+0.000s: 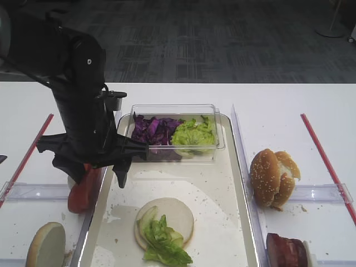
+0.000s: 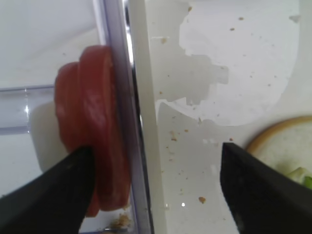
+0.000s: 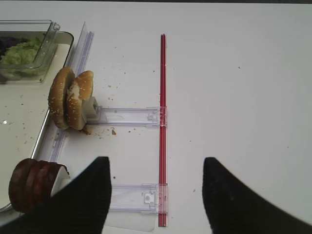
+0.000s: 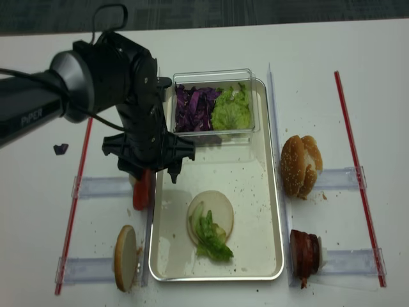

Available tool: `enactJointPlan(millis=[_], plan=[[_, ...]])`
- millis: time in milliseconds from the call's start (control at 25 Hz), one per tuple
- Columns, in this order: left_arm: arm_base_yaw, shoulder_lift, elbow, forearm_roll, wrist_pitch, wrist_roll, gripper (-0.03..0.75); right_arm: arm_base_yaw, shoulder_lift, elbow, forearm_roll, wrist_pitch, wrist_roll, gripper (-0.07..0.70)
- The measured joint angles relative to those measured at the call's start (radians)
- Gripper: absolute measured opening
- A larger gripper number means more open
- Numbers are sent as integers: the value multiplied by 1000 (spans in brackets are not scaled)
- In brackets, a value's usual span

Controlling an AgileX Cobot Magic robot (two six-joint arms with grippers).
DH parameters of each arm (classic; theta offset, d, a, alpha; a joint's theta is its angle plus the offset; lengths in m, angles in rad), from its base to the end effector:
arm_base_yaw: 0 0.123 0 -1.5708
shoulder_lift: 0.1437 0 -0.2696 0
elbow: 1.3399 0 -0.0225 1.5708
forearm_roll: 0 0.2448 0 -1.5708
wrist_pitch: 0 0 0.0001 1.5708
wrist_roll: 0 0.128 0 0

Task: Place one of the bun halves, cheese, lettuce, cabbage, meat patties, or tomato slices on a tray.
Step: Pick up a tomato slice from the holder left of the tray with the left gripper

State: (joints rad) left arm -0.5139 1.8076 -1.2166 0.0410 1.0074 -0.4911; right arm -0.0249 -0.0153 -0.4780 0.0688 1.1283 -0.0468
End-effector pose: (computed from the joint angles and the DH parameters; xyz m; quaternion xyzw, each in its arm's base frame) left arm 0.2921 -0.1598 0.1471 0.0218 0.9992 0.0011 0.0346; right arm 0.0342 0.0071 0.2441 -0.0119 0.8714 0.0168 0.4901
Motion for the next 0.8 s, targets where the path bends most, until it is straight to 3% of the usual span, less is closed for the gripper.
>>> enactJointPlan(millis=[200, 520, 800], plan=[[0, 13, -1, 6, 0, 4, 463, 0, 0, 0, 0, 0, 0, 445], [0, 15, -1, 53, 0, 2, 283, 0, 0, 0, 0, 0, 0, 445], [0, 15, -1, 73, 0, -4, 186, 0, 0, 0, 0, 0, 0, 445]])
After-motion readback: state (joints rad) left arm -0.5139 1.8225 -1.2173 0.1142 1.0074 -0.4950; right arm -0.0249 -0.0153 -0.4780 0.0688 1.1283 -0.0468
